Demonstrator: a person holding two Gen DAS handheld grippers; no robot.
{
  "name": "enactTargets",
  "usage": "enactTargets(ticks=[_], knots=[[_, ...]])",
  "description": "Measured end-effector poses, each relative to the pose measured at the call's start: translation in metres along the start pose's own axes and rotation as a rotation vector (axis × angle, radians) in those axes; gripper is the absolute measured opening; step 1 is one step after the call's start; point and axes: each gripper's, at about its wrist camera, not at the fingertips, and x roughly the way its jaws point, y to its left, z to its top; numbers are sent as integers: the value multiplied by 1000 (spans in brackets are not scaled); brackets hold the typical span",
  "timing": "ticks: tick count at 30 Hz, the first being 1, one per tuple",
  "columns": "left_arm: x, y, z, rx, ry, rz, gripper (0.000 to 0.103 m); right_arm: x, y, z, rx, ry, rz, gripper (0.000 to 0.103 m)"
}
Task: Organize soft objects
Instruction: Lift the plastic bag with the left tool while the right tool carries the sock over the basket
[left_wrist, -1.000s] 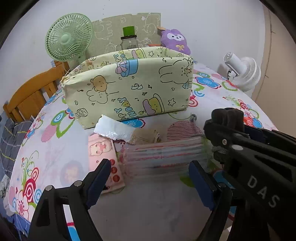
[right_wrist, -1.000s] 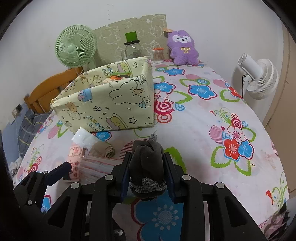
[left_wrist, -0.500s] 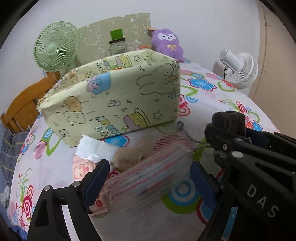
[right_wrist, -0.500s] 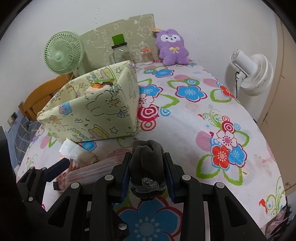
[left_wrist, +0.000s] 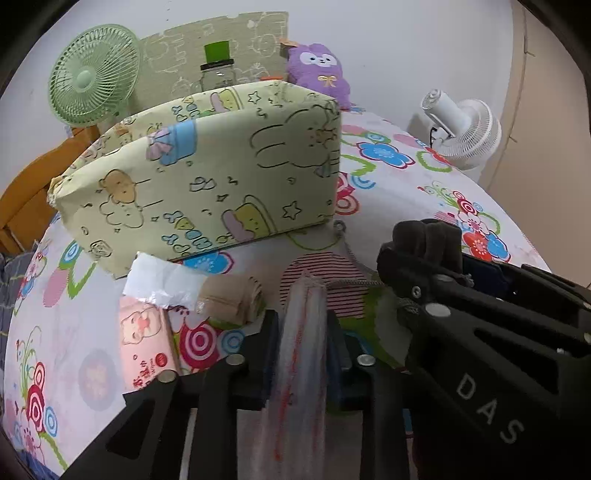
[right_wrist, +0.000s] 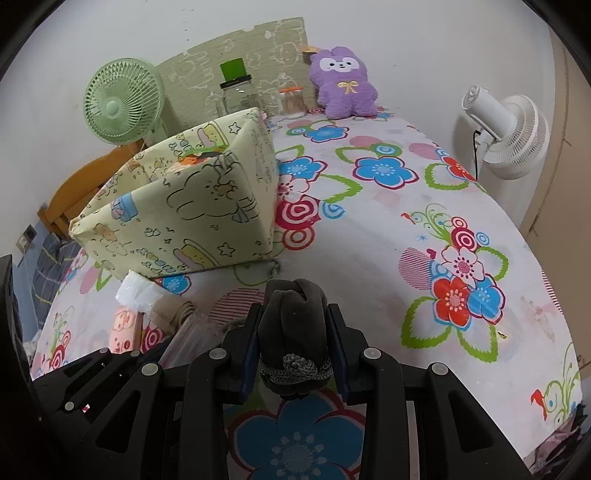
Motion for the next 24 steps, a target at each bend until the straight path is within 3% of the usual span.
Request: enactTargets(ticks=[24], knots=[[-85,28,23,-94,-182,11,19,-74,52,22,-77,-141,29,37]])
